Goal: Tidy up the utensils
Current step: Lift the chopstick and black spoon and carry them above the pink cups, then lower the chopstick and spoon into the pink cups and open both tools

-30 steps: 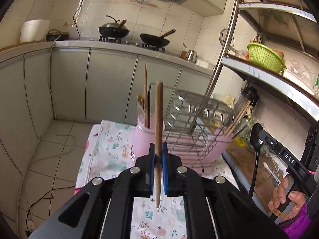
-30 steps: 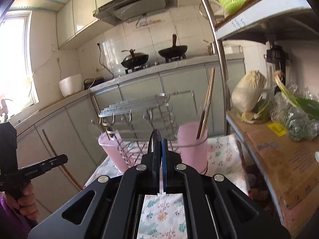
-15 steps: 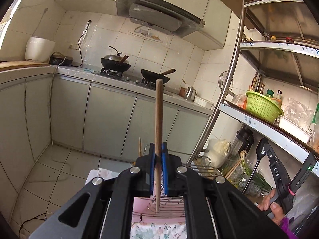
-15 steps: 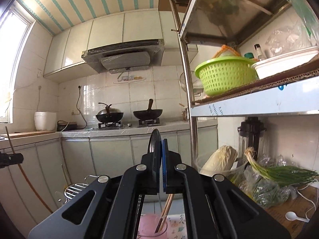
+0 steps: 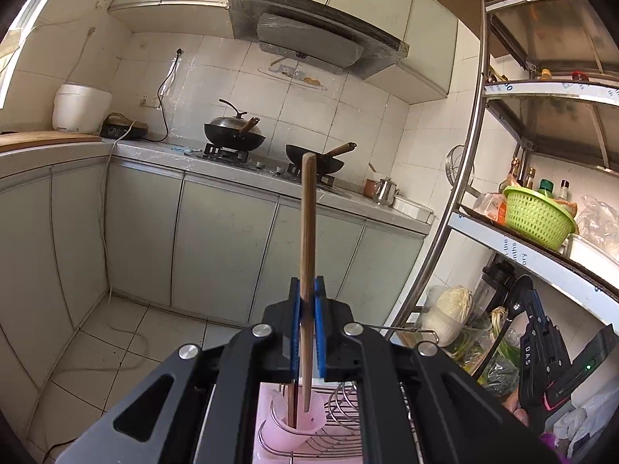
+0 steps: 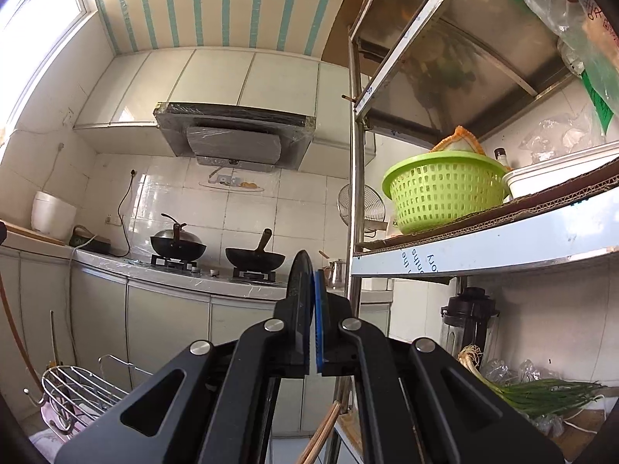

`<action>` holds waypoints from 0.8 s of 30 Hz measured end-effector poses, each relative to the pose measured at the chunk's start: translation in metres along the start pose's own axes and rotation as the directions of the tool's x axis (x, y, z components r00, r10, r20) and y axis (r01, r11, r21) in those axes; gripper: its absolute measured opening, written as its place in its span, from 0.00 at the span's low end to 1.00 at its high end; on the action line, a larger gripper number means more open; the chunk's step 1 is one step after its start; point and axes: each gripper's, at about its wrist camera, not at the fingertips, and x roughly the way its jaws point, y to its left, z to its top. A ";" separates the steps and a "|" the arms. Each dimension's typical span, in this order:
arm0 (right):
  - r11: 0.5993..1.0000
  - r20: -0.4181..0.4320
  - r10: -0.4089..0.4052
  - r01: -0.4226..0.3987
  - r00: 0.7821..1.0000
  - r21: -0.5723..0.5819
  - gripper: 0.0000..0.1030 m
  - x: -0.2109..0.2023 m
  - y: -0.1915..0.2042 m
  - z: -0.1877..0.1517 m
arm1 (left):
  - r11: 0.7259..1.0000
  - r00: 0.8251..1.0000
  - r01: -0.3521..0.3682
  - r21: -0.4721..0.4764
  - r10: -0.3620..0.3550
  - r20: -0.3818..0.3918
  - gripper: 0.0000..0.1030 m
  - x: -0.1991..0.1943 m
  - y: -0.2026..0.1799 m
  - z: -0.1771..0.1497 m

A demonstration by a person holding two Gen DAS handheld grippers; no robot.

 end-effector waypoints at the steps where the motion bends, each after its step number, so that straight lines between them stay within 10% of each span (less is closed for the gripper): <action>1: 1.000 0.000 -0.001 0.001 1.000 -0.007 0.02 0.000 0.001 -0.004 | 1.000 1.000 -0.007 0.008 0.007 -0.008 0.06 0.006 0.000 -0.003; 24: 0.991 -0.261 0.135 -0.131 0.956 0.031 0.02 -0.028 0.006 -0.052 | 0.995 0.968 0.002 0.104 0.024 -0.250 0.06 0.068 -0.015 -0.094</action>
